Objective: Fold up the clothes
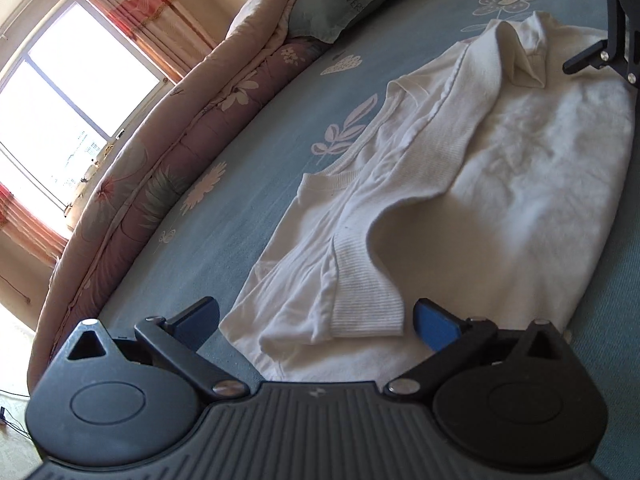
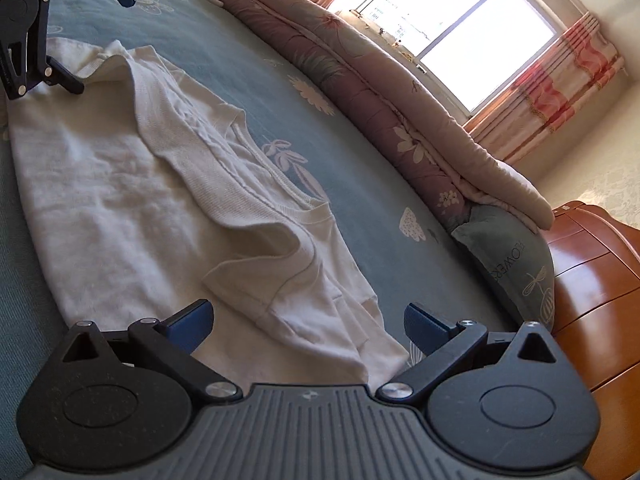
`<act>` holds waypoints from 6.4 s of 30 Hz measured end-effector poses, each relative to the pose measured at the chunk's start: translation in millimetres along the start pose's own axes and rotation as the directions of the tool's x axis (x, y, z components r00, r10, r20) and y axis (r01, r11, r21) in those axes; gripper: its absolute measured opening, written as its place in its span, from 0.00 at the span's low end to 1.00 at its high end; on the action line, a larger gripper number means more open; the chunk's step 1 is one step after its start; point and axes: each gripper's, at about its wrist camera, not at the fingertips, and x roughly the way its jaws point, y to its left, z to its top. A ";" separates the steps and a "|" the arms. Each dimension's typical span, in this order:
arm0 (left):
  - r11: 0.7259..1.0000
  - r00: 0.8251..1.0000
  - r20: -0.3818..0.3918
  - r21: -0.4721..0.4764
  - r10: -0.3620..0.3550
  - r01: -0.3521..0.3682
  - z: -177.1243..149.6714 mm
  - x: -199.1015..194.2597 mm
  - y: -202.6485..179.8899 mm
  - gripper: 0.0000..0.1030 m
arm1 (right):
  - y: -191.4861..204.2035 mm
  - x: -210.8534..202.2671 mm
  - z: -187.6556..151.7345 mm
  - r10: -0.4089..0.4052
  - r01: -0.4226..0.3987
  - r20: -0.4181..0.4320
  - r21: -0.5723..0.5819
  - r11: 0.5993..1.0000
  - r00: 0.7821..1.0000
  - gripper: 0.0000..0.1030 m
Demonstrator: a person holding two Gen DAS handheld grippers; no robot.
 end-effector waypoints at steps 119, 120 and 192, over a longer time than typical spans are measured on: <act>0.725 0.974 -0.037 0.675 0.222 -0.139 15.6 9.1 -96.5 0.99 | -78.1 -2.9 -47.3 0.378 -0.439 0.252 0.697 0.567 0.891 1.00; 0.735 0.975 -0.039 0.664 0.220 -0.139 17.5 9.3 -96.5 0.99 | -78.9 -2.8 -48.2 0.378 -0.439 0.255 0.701 0.562 0.890 1.00; 0.833 0.998 0.002 0.550 0.070 -0.059 8.5 18.5 -107.1 0.00 | 57.7 -8.1 -9.7 -0.118 0.133 0.062 -0.508 0.851 0.991 1.00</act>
